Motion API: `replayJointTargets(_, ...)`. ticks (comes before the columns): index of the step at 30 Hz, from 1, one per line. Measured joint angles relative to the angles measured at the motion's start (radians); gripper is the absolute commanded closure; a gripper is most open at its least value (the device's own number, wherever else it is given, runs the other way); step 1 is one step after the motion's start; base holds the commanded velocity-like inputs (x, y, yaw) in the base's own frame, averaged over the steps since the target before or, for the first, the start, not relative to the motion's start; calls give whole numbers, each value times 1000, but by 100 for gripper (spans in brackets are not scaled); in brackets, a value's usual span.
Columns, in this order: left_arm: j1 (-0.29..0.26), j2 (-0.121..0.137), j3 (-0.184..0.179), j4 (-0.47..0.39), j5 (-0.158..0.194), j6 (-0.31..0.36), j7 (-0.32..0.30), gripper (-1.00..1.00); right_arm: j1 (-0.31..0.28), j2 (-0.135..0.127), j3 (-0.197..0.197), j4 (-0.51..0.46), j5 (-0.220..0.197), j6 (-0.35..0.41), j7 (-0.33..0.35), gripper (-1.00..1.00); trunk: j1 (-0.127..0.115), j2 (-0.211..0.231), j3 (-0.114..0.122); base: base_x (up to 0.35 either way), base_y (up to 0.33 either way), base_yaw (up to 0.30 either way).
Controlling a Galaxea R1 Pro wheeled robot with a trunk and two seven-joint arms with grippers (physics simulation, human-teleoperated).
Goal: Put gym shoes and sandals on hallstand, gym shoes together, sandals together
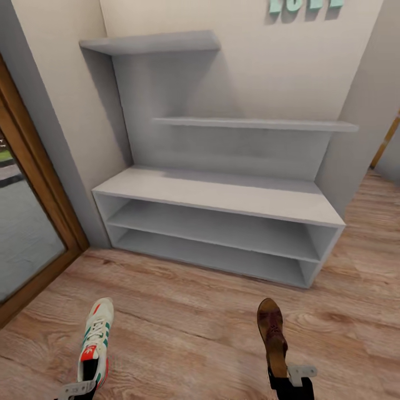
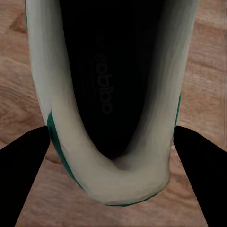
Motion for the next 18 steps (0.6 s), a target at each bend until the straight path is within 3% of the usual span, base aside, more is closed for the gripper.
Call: replayJointTargets(18,0,1,1,23,-2,-1,0,100,0,0,0,-5,1,0,0,100,0,0,0,0,0,-271)
